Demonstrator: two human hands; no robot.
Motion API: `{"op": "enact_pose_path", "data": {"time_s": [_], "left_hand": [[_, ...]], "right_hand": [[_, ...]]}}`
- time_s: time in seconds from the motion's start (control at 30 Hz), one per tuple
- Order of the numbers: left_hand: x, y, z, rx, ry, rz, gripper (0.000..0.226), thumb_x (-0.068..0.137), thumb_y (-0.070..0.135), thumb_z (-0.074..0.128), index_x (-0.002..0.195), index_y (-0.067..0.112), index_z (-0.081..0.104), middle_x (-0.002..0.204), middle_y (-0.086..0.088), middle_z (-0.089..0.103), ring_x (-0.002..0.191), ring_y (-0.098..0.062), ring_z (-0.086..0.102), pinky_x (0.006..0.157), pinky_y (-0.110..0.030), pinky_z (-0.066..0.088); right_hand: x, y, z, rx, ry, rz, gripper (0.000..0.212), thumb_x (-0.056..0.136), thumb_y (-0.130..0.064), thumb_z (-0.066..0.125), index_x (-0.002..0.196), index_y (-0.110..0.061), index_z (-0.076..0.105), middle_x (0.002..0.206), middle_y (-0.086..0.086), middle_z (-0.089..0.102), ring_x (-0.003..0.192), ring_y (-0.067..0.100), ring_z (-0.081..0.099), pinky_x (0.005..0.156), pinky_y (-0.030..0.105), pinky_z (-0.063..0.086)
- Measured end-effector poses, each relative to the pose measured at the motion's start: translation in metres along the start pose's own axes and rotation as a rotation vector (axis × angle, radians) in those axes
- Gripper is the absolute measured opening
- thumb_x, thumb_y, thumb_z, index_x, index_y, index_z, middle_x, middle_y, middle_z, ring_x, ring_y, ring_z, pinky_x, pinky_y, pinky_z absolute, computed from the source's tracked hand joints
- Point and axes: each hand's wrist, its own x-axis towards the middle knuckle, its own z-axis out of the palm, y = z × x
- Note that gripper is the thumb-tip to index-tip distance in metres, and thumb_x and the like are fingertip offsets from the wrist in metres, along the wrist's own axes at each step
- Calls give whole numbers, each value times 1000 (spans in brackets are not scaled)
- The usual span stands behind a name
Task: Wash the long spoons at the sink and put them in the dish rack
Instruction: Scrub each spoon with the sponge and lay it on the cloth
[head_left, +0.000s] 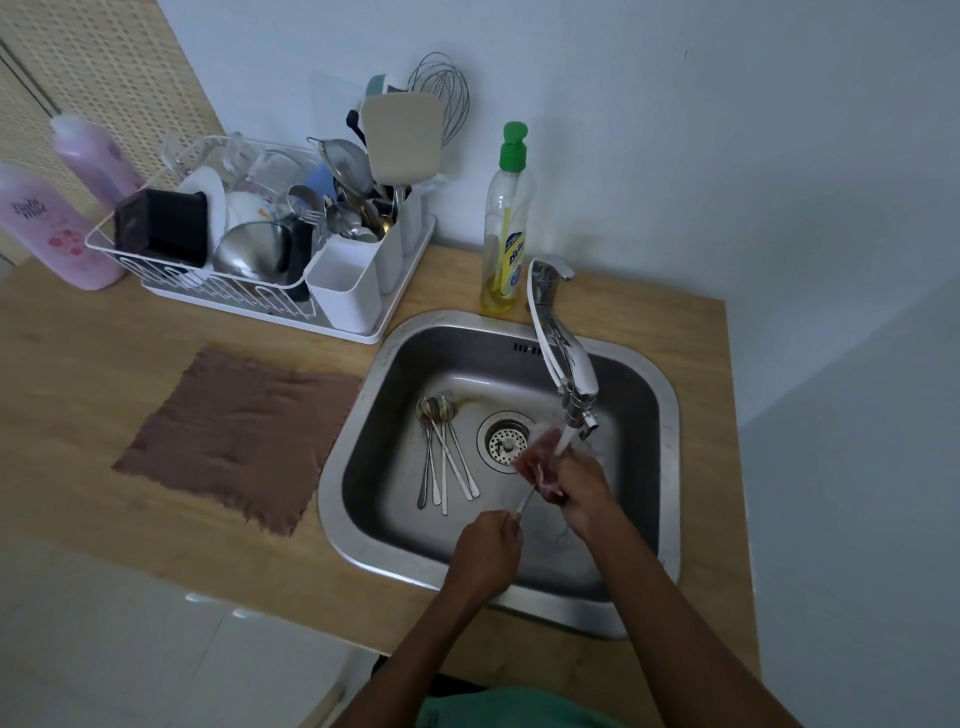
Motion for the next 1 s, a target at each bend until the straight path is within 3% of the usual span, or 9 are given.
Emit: {"op": "enact_pose_path", "data": {"time_s": [0.07, 0.13, 0.27, 0.43, 0.63, 0.73, 0.83, 0.93, 1.0], "left_hand": [[-1, 2, 0, -20, 2, 5, 36, 105, 28, 35, 76, 15, 54, 70, 0, 56, 62, -9, 50, 59, -21, 38], [-1, 6, 3, -21, 6, 16, 36, 105, 26, 36, 77, 15, 55, 71, 0, 57, 62, -8, 51, 59, -19, 38], [1, 2, 6, 16, 30, 27, 38, 104, 25, 35, 82, 9, 61, 82, -13, 67, 75, -22, 60, 69, -27, 41], [-1, 4, 8, 27, 21, 53, 37, 105, 27, 34, 76, 15, 53, 71, 0, 56, 66, -13, 52, 65, -25, 39], [-2, -6, 4, -13, 6, 9, 38, 105, 28, 35, 72, 17, 53, 66, 3, 54, 65, -13, 52, 63, -25, 37], [-1, 3, 6, -35, -3, 16, 39, 105, 28, 34, 72, 19, 53, 63, 7, 52, 60, -5, 49, 59, -21, 37], [-2, 3, 7, -56, -3, -2, 39, 105, 28, 34, 71, 20, 52, 67, 5, 54, 65, -9, 51, 64, -23, 38], [-3, -1, 6, -63, 13, -4, 40, 105, 30, 34, 72, 19, 53, 64, 7, 52, 60, -4, 49, 59, -21, 37], [-2, 3, 5, -49, 20, 18, 39, 105, 29, 34, 73, 19, 54, 62, 9, 51, 58, -1, 47, 55, -16, 34]], "right_hand": [[2, -5, 1, -20, 28, -6, 14, 96, -12, 63, 99, -1, 72, 90, 22, 75, 72, 26, 74, 79, 44, 62], [-2, -4, 3, -15, 60, -5, 15, 99, -14, 59, 102, -6, 71, 85, 15, 74, 66, 21, 73, 60, 32, 59], [-6, -4, -3, 1, -25, 77, 14, 100, -9, 55, 105, -6, 68, 78, 11, 75, 71, 21, 74, 45, 22, 50], [-3, -4, 0, 55, -1, 68, 17, 101, -7, 50, 102, -9, 68, 67, 3, 70, 55, 12, 66, 51, 27, 56], [-2, -10, -5, 33, -34, 94, 23, 95, 7, 51, 109, -1, 68, 79, 14, 76, 74, 22, 73, 59, 30, 57], [-5, -8, -2, 31, -25, 91, 24, 99, -1, 49, 111, -10, 67, 71, 1, 74, 63, 16, 70, 45, 23, 49], [-9, -9, -2, 19, -82, 86, 13, 101, -15, 56, 101, -13, 69, 72, 1, 74, 62, 14, 70, 56, 27, 53], [-7, -14, -6, -54, -65, 59, 14, 98, -7, 56, 105, -6, 69, 80, 12, 75, 70, 20, 73, 42, 21, 37], [-6, -10, -4, -15, -36, 54, 19, 98, -4, 52, 108, -11, 68, 76, 6, 75, 67, 17, 71, 45, 23, 47]]}}
